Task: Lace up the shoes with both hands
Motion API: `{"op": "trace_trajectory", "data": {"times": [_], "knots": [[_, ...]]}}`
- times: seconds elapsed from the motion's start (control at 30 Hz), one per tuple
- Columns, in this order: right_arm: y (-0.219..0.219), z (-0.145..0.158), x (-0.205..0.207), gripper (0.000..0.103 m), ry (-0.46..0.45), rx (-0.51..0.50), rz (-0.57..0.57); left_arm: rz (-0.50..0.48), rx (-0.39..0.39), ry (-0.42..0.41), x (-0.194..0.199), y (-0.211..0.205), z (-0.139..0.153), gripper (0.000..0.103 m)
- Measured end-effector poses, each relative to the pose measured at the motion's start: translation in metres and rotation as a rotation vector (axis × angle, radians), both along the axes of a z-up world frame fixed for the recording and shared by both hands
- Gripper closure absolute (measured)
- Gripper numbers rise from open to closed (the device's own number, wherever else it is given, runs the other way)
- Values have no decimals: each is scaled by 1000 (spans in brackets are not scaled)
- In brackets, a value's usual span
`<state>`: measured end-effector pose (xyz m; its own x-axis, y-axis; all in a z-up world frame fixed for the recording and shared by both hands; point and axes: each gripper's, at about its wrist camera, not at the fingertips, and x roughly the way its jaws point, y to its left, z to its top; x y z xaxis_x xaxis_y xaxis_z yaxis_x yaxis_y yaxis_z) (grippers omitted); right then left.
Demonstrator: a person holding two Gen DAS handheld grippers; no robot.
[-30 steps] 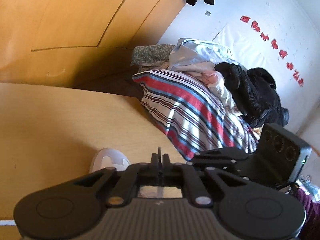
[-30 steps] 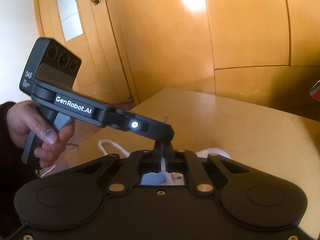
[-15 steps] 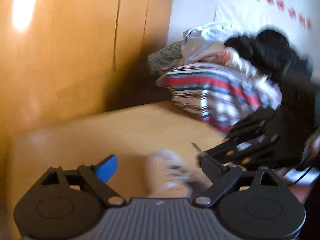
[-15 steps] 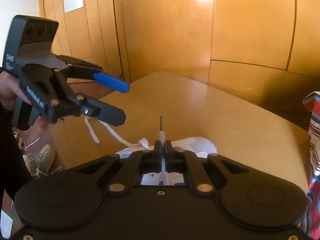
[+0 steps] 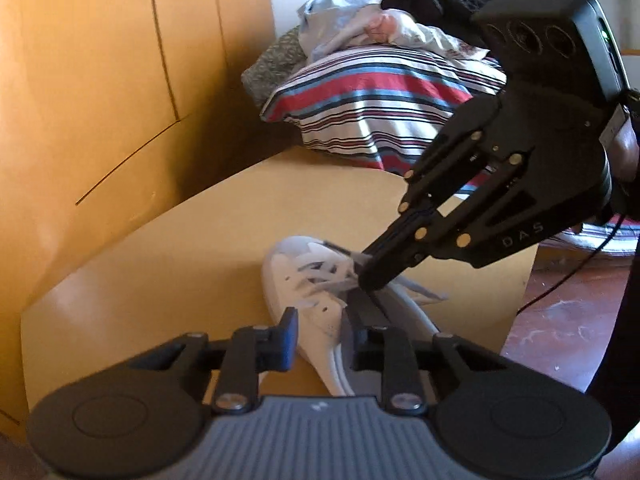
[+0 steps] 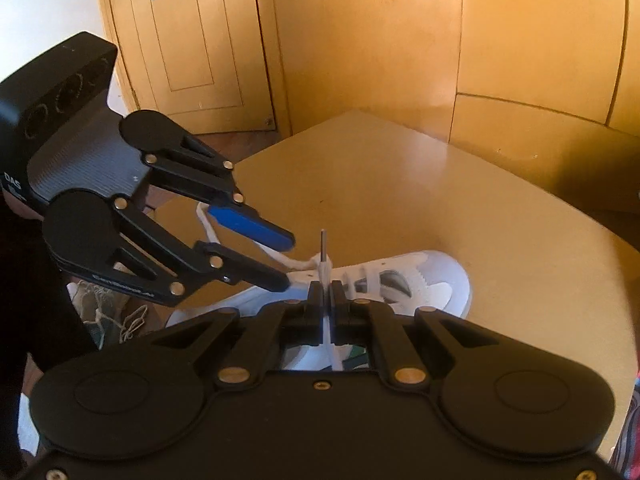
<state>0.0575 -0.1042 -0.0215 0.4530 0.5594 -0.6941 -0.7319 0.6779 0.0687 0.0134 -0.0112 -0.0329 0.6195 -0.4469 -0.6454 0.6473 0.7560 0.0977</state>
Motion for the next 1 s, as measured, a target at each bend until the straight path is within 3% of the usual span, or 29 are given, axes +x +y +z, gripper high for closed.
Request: {"op": "trace_trajectory", "data": {"times": [0.3, 0.4, 0.43, 0.53, 0.73, 1.0], "knots": [[3, -1, 5, 99, 18, -13, 1, -56, 99, -10, -7, -15, -5, 77], [3, 0, 3, 99, 18, -18, -1, -40, 93, -10, -5, -16, -5, 81], [3, 0, 3, 99, 19, -20, -1, -29, 87, -10, -3, -16, -5, 87], [5, 0, 2, 99, 17, -31, 2, -2, 42, 14, 1, -11, -5, 89], [14, -3, 2, 98, 18, -67, 13, 100, -183, 133, 16, 22, -8, 91], [25, -2, 6, 98, 44, -108, 15, 176, -289, 180, 16, 38, -17, 95]]}}
